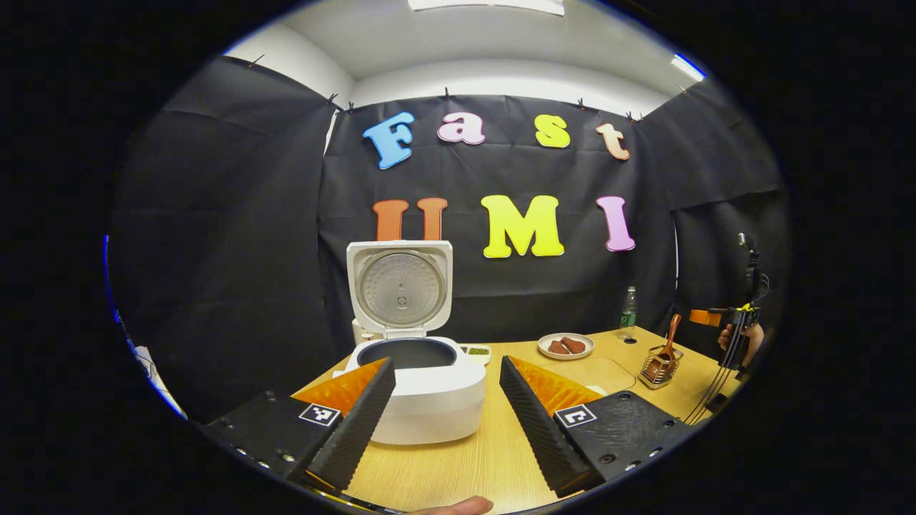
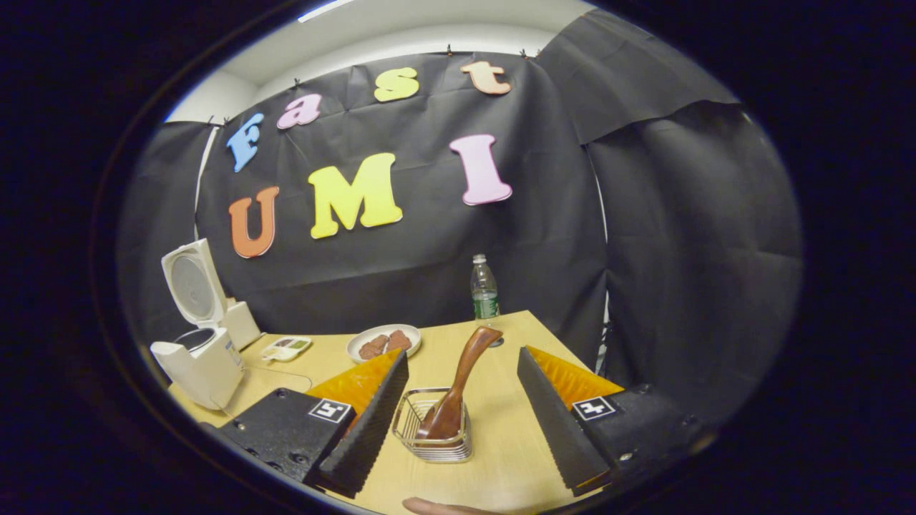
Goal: Close the left gripper, press the button to open the rice cooker; take a wooden spoon from the chopstick holder with the right hand, scoop a spoonful of rice and pour it into the rice cooker, then put the wooden spoon back into the chopstick holder.
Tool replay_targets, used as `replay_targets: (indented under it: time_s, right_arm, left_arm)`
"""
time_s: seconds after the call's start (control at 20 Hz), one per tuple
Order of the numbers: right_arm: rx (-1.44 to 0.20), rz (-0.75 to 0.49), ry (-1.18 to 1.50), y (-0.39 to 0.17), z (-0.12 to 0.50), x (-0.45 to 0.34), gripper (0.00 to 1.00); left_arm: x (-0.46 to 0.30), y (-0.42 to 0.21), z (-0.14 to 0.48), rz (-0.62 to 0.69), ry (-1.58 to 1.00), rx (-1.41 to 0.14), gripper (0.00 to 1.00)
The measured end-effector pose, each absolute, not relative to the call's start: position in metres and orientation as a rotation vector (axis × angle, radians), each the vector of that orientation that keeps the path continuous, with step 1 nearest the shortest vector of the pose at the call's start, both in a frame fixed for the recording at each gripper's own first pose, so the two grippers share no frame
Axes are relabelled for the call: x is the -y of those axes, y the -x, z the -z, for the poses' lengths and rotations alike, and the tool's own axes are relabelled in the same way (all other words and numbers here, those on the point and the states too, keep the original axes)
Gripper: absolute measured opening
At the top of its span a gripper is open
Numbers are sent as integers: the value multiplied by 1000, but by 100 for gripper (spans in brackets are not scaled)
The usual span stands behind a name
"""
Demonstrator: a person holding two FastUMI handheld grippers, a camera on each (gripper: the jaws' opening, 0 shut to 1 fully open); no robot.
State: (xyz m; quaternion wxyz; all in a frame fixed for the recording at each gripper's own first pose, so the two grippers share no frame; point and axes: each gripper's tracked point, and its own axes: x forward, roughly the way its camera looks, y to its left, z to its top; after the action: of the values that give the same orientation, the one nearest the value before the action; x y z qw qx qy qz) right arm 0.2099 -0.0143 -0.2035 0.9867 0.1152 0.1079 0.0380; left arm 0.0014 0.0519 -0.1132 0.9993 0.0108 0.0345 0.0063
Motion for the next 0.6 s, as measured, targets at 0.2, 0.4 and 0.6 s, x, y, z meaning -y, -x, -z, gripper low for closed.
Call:
replay_targets:
  time_s: [0.2,0.4,0.6]
  right_arm:
    - [-281,-74,-271,-256,234,6,96]
    - [-382,-68,-341,-290,261,-6,98]
    - [-445,-67,-384,-310,284,-13,92]
  left_arm:
    - [-42,13,117,-14,-31,-46,96]
    - [-38,21,122,-4,-4,-48,96]
    - [-43,29,124,-10,6,-52,96]
